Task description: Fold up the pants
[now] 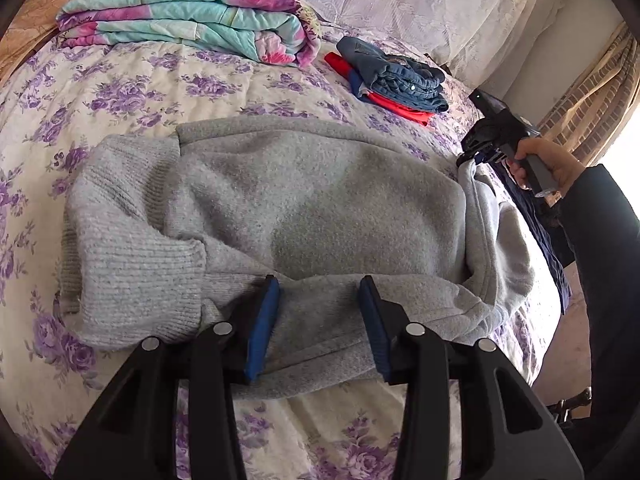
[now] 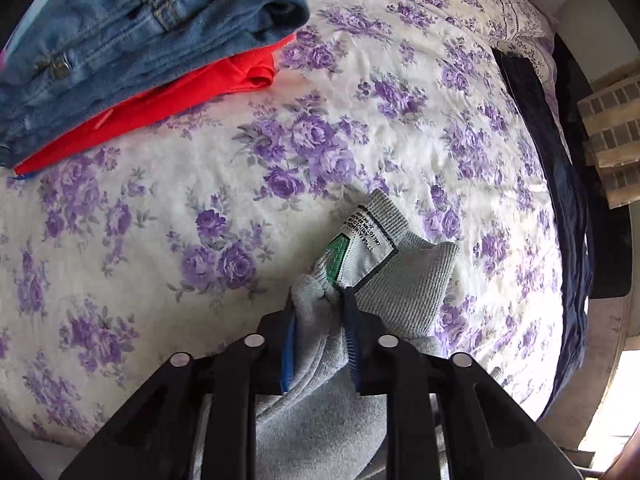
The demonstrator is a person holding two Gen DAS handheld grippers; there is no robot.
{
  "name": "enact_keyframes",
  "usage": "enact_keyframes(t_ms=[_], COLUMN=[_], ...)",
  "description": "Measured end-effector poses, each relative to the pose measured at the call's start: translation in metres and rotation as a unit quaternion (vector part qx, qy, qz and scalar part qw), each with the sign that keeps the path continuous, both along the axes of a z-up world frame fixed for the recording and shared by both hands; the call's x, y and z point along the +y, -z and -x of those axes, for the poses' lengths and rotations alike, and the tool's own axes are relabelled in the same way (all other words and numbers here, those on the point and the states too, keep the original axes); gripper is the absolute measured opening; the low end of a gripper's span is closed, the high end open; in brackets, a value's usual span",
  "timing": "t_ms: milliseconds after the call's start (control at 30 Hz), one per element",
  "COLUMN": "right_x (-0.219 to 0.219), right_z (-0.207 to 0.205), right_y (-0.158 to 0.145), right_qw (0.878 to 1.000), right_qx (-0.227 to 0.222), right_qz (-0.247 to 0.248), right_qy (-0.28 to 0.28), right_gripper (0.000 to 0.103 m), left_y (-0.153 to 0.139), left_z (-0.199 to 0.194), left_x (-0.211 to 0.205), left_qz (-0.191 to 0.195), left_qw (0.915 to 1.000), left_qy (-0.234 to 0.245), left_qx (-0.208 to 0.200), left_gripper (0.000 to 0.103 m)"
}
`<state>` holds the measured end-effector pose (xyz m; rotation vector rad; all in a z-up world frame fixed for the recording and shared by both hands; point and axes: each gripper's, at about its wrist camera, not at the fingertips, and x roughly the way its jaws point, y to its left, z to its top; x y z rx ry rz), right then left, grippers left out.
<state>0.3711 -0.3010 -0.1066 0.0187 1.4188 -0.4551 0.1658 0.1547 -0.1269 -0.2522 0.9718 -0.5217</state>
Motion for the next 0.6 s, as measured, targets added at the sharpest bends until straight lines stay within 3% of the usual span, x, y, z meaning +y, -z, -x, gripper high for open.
enact_keyframes(t_ms=[100, 233, 367, 500, 600], right_x=[-0.011, -0.042, -0.091, -0.125, -0.148], right_z=[0.025, 0.090, 0.178, 0.251, 0.263], right_y=[-0.041, -0.097, -0.120, -0.086, -0.005], right_qw=[0.997, 0.984, 0.964, 0.948, 0.949], right_qx=[-0.058, -0.148, -0.221, -0.264, -0.220], right_qz=[-0.043, -0.098, -0.144, -0.174, -0.211], right_qy=[-0.010, -0.016, 0.010, 0.037, 0.079], right_gripper=[0.016, 0.015, 0.013, 0.013, 0.013], left_y=[0.000, 0.001, 0.001, 0.001, 0.000], left_z=[0.001, 0.002, 0.001, 0.001, 0.002], left_x=[0.000, 0.000, 0.001, 0.001, -0.002], left_qz=[-0.001, 0.000, 0.006, 0.010, -0.001], left_qw=[1.0000, 1.0000, 1.0000, 0.9999, 1.0000], left_qy=[0.000, 0.001, 0.000, -0.001, 0.001], left_qx=[-0.002, -0.003, 0.000, 0.002, -0.002], left_gripper=[0.041, 0.041, 0.041, 0.041, 0.042])
